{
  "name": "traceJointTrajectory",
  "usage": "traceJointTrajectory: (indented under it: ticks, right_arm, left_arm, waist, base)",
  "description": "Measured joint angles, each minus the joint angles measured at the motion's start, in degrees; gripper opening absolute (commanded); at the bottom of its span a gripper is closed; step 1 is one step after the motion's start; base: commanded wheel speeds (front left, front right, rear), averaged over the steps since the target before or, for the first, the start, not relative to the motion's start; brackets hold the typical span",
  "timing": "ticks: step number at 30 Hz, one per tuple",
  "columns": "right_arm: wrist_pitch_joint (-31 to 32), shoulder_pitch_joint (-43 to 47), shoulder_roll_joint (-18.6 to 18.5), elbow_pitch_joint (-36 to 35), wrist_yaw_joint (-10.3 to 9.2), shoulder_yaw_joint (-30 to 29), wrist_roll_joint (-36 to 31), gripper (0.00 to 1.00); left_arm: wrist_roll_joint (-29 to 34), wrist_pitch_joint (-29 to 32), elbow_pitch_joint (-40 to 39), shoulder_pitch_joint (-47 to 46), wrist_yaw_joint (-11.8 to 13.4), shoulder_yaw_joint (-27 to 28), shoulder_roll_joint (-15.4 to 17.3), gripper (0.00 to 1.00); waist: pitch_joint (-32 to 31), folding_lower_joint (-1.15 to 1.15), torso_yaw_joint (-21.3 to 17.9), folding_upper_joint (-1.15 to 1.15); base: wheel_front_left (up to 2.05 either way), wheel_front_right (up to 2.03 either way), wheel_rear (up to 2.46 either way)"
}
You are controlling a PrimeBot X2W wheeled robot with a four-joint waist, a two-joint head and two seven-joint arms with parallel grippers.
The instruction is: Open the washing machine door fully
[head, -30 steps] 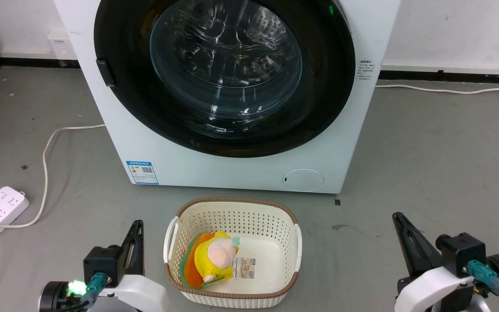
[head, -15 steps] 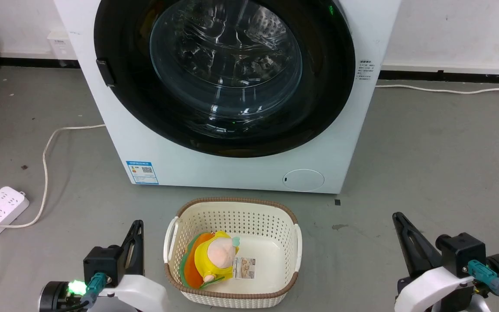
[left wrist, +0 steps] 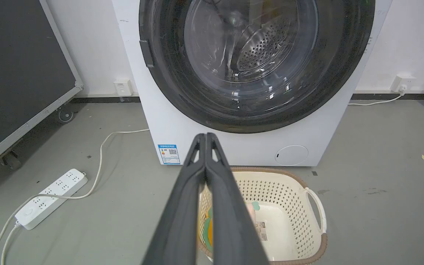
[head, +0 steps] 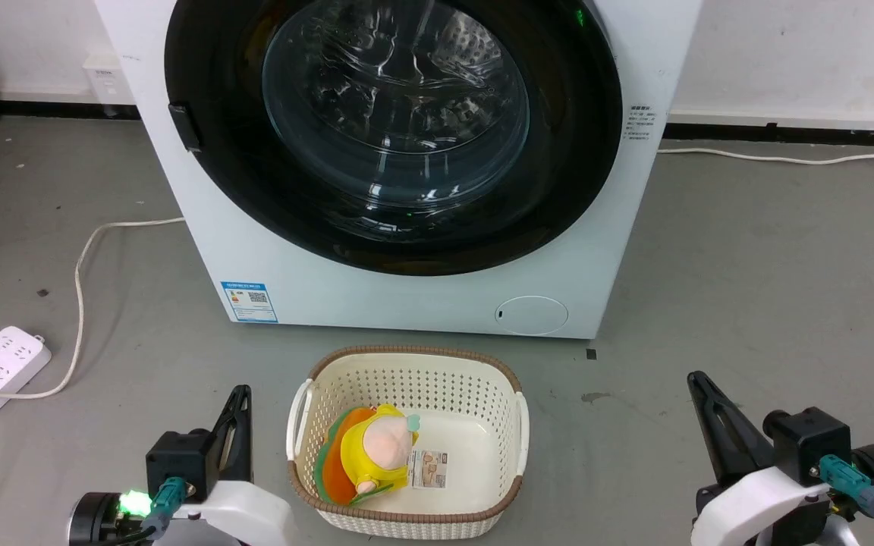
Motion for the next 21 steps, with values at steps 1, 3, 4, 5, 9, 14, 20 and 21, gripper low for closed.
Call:
traceJointTrajectory:
  ticks: [1,3,4,5,9,14,20,21]
  right_arm:
    - [0.0,0.0,0.0,0.0,0.0,0.0,0.0,0.0]
    - [0.0,0.0,0.0,0.0,0.0,0.0,0.0,0.0]
    - [0.0,0.0,0.0,0.0,0.0,0.0,0.0,0.0]
    - [0.0,0.0,0.0,0.0,0.0,0.0,0.0,0.0]
    - [0.0,0.0,0.0,0.0,0.0,0.0,0.0,0.0]
    - [0.0,0.0,0.0,0.0,0.0,0.0,0.0,1.0]
    - [-0.1,0.0,0.0,0.1,0.0,0.0,0.1,1.0]
    - [-0.3,0.0,0.0,0.2,0.0,0.0,0.5,1.0]
  left_arm:
    - [0.0,0.0,0.0,0.0,0.0,0.0,0.0,0.0]
    - [0.0,0.0,0.0,0.0,0.0,0.0,0.0,0.0]
    - [0.0,0.0,0.0,0.0,0.0,0.0,0.0,0.0]
    - [0.0,0.0,0.0,0.0,0.0,0.0,0.0,0.0]
    - [0.0,0.0,0.0,0.0,0.0,0.0,0.0,0.0]
    - [-0.1,0.0,0.0,0.0,0.0,0.0,0.0,1.0]
    - [-0.2,-0.1,0.1,0.0,0.0,0.0,0.0,1.0]
    - [-0.3,-0.3,0.2,0.0,0.0,-0.1,0.0,1.0]
  waist:
    - [0.0,0.0,0.0,0.0]
    - [0.0,0.0,0.0,0.0]
    - [0.0,0.0,0.0,0.0]
    - [0.0,0.0,0.0,0.0]
    - [0.0,0.0,0.0,0.0]
    - [0.0,0.0,0.0,0.0]
    - [-0.1,0.0,0.0,0.0]
    - [-0.1,0.0,0.0,0.0]
  base:
    - [0.0,0.0,0.0]
    - [0.0,0.0,0.0]
    - [0.0,0.0,0.0]
    - [0.0,0.0,0.0]
    - [0.0,0.0,0.0]
    - [0.0,0.0,0.0]
    - [0.0,0.0,0.0]
    - [0.0,0.0,0.0]
